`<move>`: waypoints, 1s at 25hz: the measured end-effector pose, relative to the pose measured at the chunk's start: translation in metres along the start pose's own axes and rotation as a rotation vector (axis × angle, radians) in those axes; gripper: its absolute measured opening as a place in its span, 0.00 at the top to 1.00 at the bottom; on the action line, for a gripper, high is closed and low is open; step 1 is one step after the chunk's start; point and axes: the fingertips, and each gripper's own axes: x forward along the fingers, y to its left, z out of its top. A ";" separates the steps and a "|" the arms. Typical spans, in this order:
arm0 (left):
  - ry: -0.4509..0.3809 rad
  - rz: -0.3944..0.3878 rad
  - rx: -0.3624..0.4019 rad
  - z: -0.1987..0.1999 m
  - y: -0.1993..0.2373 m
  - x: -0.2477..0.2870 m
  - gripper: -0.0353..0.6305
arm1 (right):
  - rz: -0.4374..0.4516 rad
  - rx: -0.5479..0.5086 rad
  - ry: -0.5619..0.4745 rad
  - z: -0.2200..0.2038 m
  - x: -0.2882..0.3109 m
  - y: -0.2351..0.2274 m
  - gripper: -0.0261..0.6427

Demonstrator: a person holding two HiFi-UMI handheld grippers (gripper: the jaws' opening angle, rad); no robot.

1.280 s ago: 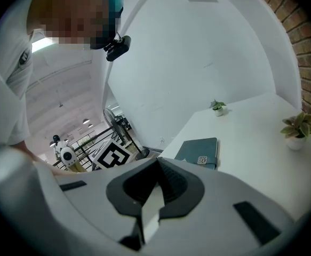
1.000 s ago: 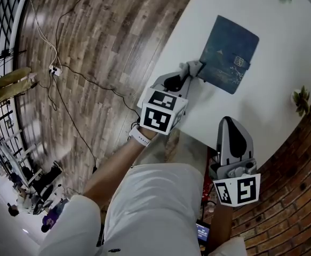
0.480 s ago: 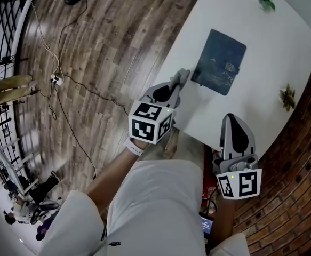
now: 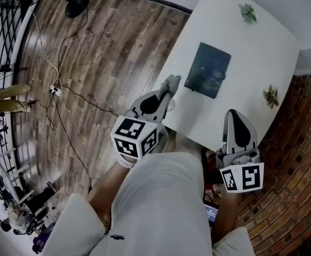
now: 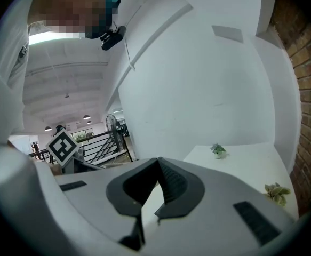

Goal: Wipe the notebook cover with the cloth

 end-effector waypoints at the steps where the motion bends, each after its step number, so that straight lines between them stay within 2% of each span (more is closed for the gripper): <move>1: -0.016 -0.002 -0.010 0.006 -0.002 -0.007 0.90 | -0.004 -0.002 -0.001 0.003 -0.003 -0.001 0.95; 9: -0.146 -0.002 -0.014 0.054 -0.014 -0.062 0.90 | -0.029 -0.053 -0.012 0.033 -0.039 0.003 0.95; 14: -0.162 -0.044 -0.016 0.057 -0.030 -0.082 0.90 | -0.043 -0.068 -0.016 0.036 -0.057 0.005 0.96; 25: -0.268 -0.055 0.039 0.075 -0.049 -0.126 0.90 | -0.034 -0.120 -0.049 0.049 -0.068 0.023 0.96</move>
